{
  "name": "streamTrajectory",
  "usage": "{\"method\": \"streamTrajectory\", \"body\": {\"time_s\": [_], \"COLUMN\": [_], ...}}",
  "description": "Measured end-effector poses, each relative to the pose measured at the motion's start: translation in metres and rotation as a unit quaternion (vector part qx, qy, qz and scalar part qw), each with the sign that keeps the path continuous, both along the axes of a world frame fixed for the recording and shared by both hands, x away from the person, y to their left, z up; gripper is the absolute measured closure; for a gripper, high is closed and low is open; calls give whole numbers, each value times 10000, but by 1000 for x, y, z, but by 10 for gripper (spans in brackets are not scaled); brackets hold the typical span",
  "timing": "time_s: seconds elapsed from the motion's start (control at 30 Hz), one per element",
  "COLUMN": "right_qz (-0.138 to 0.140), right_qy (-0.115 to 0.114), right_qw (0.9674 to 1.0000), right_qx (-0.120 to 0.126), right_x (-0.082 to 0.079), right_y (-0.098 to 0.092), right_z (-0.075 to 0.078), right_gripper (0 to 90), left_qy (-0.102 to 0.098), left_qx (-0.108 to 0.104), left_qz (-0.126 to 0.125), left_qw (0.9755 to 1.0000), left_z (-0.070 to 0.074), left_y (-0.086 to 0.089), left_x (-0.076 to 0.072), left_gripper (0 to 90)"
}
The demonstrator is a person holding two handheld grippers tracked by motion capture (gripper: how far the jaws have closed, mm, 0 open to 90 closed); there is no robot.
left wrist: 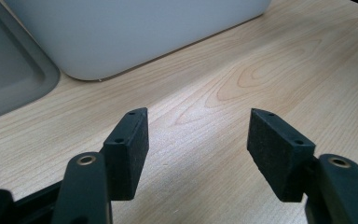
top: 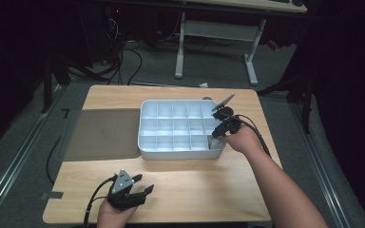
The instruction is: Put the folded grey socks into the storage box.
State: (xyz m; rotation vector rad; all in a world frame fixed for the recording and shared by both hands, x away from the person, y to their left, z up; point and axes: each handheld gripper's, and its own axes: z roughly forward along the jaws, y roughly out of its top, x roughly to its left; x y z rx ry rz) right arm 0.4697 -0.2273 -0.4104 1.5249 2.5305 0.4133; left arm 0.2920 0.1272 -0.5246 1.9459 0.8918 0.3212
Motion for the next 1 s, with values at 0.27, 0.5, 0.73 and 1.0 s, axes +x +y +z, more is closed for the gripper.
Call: {"method": "streamTrajectory", "body": {"time_s": [0.27,0.5,0.73,1.0], "right_qz": [44,79,138,215], "right_qy": [-773,-1336,-1767,-2203], "right_qw": [9963,9884,9779,9668], "right_qx": [362,715,1110,1274], "right_x": [-36,-75,-112,-146], "right_y": [-14,-27,-42,-48], "right_z": [6,10,1,-35], "right_gripper": [649,576,457,383], "left_qy": [17,21,25,12], "left_qx": [17,29,39,-6], "left_qz": [12,5,51,35], "left_qw": [10000,10000,10000,10000], "left_z": [0,0,-1,-1], "left_y": [0,-1,0,1], "left_x": [0,0,0,0], "left_gripper": [390,389,388,384]}}
